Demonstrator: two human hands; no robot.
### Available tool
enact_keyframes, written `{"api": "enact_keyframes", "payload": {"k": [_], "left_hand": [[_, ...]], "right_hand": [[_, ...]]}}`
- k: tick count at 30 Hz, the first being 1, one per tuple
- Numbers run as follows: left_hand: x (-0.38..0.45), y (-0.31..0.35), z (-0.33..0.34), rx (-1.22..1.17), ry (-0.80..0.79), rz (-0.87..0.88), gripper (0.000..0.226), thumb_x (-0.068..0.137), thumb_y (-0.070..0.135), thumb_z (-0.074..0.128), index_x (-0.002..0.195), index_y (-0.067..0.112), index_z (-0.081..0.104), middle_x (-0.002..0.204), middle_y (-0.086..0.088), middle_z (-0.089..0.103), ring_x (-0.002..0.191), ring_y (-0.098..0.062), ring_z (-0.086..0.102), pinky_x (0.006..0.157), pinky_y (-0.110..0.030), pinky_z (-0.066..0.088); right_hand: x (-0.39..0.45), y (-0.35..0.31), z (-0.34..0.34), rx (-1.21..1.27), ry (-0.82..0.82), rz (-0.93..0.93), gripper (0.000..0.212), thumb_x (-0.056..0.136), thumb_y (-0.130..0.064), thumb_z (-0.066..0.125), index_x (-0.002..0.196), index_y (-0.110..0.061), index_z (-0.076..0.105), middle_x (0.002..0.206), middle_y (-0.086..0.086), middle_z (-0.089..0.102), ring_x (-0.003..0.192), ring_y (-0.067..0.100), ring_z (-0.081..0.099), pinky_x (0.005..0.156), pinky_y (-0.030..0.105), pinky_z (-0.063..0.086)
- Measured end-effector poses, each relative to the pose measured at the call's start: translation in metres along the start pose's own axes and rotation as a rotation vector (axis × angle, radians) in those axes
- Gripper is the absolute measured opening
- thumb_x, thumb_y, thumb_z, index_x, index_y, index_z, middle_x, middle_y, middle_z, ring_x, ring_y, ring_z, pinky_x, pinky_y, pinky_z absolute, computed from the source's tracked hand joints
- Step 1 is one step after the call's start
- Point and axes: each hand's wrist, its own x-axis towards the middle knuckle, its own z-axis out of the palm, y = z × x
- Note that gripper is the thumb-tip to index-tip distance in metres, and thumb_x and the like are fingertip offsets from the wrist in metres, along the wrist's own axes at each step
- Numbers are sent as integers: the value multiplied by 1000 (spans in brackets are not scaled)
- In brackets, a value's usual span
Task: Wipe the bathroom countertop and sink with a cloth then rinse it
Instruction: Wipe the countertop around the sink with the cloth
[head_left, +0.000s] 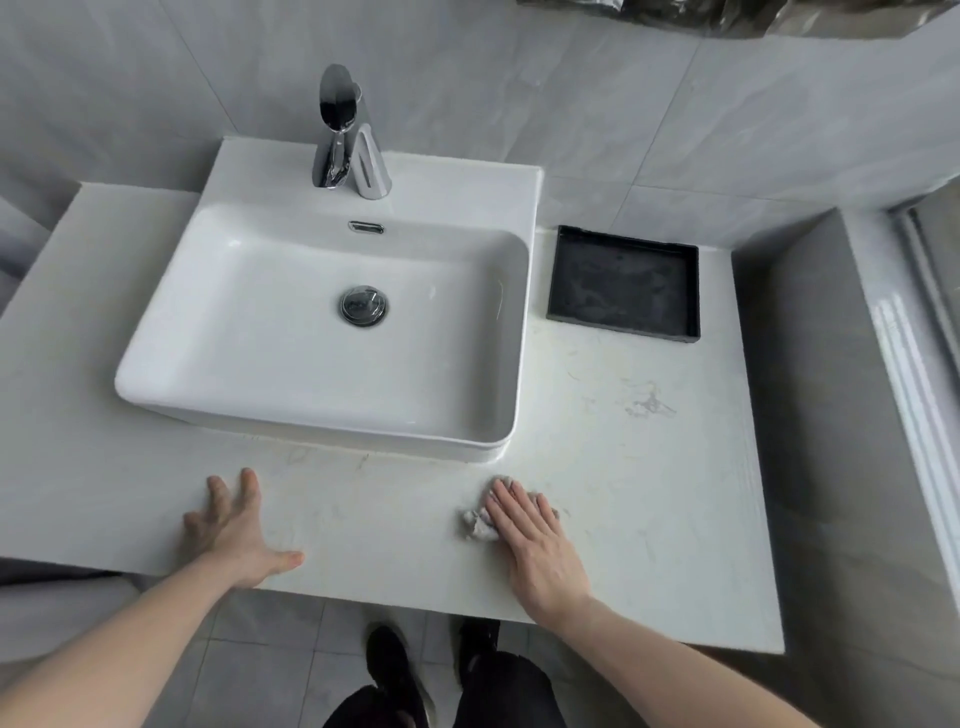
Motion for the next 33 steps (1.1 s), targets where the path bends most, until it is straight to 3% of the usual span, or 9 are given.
{"api": "enact_keyframes", "payload": {"k": [4,8,11,17,22,27,30,33], "left_hand": [[-1,-1,-1,-13,2,-7,148,60,77,75,155,28,-27,163,-14,-29,148,-54,9,125,-49,16],[-3,1,-1,-13,-5,4,146,64,74,76,155,26,-28,163,-15,-30,149,-53,7,125,-50,15],[-2,1,0,-26,-22,7,146,66,72,77,154,27,-30,162,-14,-32,150,-54,0,126,-52,9],[4,-4,4,-57,-26,10,146,67,72,78,153,30,-33,161,-11,-36,149,-55,-4,126,-53,7],[7,-6,6,-58,-6,11,149,62,74,78,152,32,-33,162,-8,-35,149,-56,-2,123,-55,20],[7,-9,4,-4,22,32,151,58,81,73,155,28,-29,164,-13,-29,147,-59,5,121,-56,24],[3,-11,1,13,18,59,149,59,82,72,155,27,-27,163,-15,-29,146,-60,6,118,-57,28],[-4,-12,-3,41,27,87,145,63,81,71,156,24,-25,163,-17,-27,146,-60,9,115,-55,33]], "right_hand": [[27,41,-34,136,99,212,73,92,7,40,162,-17,33,172,-3,18,160,13,9,129,45,14],[67,92,-81,132,285,469,48,110,-8,36,158,-10,40,170,8,27,159,24,18,129,50,15],[81,111,-86,39,194,606,50,112,-20,28,161,-14,34,173,6,19,161,25,10,129,51,11],[61,41,-24,-39,218,726,61,105,-32,21,164,-19,27,175,3,11,161,28,7,127,56,10],[41,-59,32,20,216,631,62,103,-25,32,165,-22,22,175,0,5,162,21,0,129,51,2],[28,-160,83,38,83,300,80,93,-11,41,167,-22,12,175,-4,-4,161,20,-8,127,49,3],[22,-183,93,143,35,186,85,88,-2,48,165,-24,21,174,-9,5,161,13,-1,128,43,5],[21,-184,73,304,88,273,74,91,1,40,162,-23,33,171,-14,19,159,5,14,130,37,12]]}}
